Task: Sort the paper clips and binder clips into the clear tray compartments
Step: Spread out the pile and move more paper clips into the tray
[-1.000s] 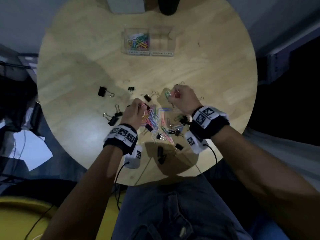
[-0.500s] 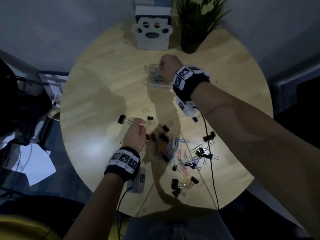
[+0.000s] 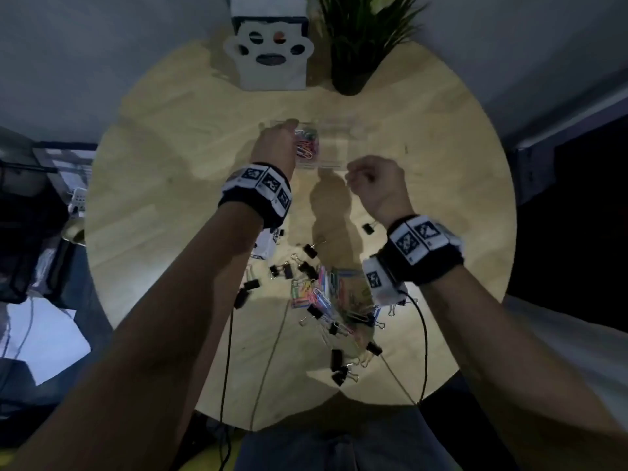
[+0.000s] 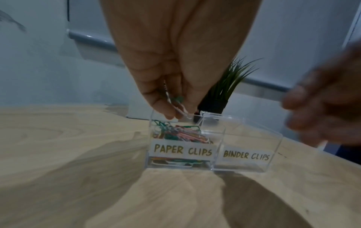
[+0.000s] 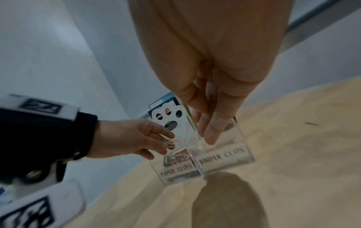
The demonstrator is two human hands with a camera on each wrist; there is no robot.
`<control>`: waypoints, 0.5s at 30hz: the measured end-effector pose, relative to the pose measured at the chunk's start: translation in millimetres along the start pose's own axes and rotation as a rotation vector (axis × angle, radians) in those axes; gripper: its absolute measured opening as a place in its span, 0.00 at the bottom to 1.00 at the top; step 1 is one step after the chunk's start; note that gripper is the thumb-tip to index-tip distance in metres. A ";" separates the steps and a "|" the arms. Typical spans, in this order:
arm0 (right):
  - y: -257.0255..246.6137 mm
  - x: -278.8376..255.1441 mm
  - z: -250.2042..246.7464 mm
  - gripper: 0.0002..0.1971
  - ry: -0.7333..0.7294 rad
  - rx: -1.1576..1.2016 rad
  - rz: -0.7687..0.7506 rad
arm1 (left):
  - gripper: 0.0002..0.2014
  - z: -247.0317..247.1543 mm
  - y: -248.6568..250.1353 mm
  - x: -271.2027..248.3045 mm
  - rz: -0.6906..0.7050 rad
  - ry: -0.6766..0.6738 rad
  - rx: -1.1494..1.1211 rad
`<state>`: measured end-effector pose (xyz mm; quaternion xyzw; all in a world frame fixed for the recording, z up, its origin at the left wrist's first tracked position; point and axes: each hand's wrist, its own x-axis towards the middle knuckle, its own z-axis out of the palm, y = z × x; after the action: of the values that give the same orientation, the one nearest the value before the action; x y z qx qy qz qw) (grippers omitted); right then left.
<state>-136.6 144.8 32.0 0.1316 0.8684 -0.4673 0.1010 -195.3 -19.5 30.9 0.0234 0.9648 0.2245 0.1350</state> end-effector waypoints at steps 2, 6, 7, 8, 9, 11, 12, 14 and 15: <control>22.9 -19.2 -0.3 0.09 -0.024 0.054 0.026 | 0.26 1.1 -4.1 -4.1 0.000 -0.016 -0.043; 57.5 -55.8 -1.6 0.09 -0.047 0.063 0.111 | 0.22 1.2 -21.3 -41.8 0.049 0.152 -0.150; 63.0 -64.4 -1.6 0.08 -0.071 0.025 0.126 | 0.18 6.4 -26.0 -56.9 0.060 0.192 -0.162; 69.0 -73.9 -0.5 0.08 -0.099 -0.033 0.124 | 0.14 14.9 -30.0 -74.4 0.074 0.200 -0.174; 73.4 -84.7 1.0 0.08 -0.132 -0.111 0.106 | 0.11 25.4 -32.9 -94.1 0.093 0.174 -0.183; 79.2 -104.5 5.9 0.09 -0.203 -0.244 0.055 | 0.08 50.2 -33.8 -135.0 0.131 0.066 -0.155; 81.0 -113.0 9.3 0.10 -0.235 -0.284 0.037 | 0.07 63.2 -32.7 -154.3 0.142 0.007 -0.122; 82.5 -128.0 19.2 0.08 -0.292 -0.343 0.002 | 0.09 86.6 -32.0 -184.8 0.153 -0.083 -0.070; 81.1 -134.5 25.1 0.07 -0.312 -0.373 -0.020 | 0.11 95.7 -33.3 -195.6 0.150 -0.110 -0.048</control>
<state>18.0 148.6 -5.1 0.0282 0.9149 -0.3146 0.2515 19.4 -29.2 -17.4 0.1046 0.9457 0.2557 0.1711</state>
